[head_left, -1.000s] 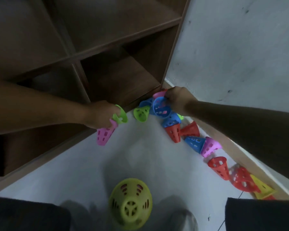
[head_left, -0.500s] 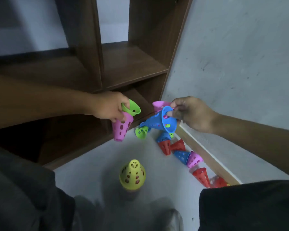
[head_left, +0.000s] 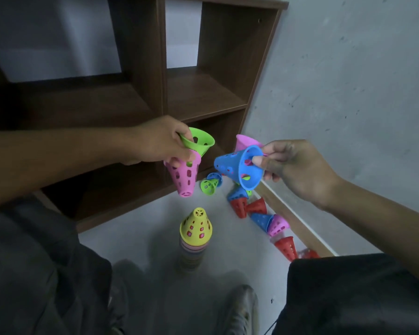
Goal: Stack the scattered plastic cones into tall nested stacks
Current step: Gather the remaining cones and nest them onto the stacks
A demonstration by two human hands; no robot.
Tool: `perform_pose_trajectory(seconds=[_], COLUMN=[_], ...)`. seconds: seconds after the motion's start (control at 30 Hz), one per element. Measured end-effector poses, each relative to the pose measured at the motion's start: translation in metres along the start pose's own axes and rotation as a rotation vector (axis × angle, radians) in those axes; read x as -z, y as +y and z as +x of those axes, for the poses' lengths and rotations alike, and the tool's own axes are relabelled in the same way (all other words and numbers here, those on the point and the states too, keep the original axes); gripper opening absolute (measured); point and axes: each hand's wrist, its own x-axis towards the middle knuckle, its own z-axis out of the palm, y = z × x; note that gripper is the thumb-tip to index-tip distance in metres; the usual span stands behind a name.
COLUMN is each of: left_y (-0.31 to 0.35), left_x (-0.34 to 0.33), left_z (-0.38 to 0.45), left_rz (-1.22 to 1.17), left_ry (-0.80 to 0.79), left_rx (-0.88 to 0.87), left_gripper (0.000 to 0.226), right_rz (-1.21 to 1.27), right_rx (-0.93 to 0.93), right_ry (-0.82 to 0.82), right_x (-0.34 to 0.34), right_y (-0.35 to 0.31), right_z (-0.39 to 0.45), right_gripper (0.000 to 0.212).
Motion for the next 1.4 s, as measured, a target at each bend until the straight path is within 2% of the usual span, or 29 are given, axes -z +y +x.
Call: perform_pose_trajectory(seconds=[0.17, 0.3, 0.5, 0.63, 0.83, 1.07, 1.13, 1.27, 1.4], left_y=[0.002, 0.005, 0.006, 0.005, 0.006, 0.005, 0.003, -0.001, -0.009], left_x=[-0.009, -0.014, -0.015, -0.013, -0.012, -0.008, -0.005, -0.001, -0.009], left_z=[-0.013, -0.017, -0.014, -0.011, -0.007, -0.002, -0.001, 0.000, -0.001], left_rz=[-0.251, -0.478, -0.511, -0.522, -0.486, -0.276, -0.185, -0.036, 0.136], left_ry=[-0.040, -0.075, -0.134, -0.238, -0.211, -0.088, -0.059, -0.040, -0.043], left_rx=[0.143, 0.228, 0.253, 0.283, 0.281, 0.202, 0.138, 0.068, -0.008], left_gripper=[0.029, 0.040, 0.049, 0.053, 0.051, 0.047, 0.040, 0.039, 0.042], right_rz=[0.179, 0.251, 0.282, 0.278, 0.225, 0.417, 0.378, 0.152, 0.049], right_rx=[-0.008, -0.017, 0.020, 0.015, -0.013, -0.139, -0.129, -0.117, -0.142], right_ry=[0.045, 0.033, -0.041, -0.042, -0.108, -0.142, -0.165, -0.212, -0.239], right_x=[-0.012, -0.024, -0.042, -0.047, -0.045, -0.044, -0.047, -0.057, -0.062], right_y=[-0.008, -0.013, -0.016, -0.011, -0.002, -0.003, -0.003, 0.004, 0.013], right_z=[0.001, 0.006, 0.002, 0.003, 0.006, 0.006, 0.005, 0.003, -0.002], right_gripper=[0.016, 0.022, 0.028, 0.029, 0.037, 0.023, 0.019, 0.048, 0.062])
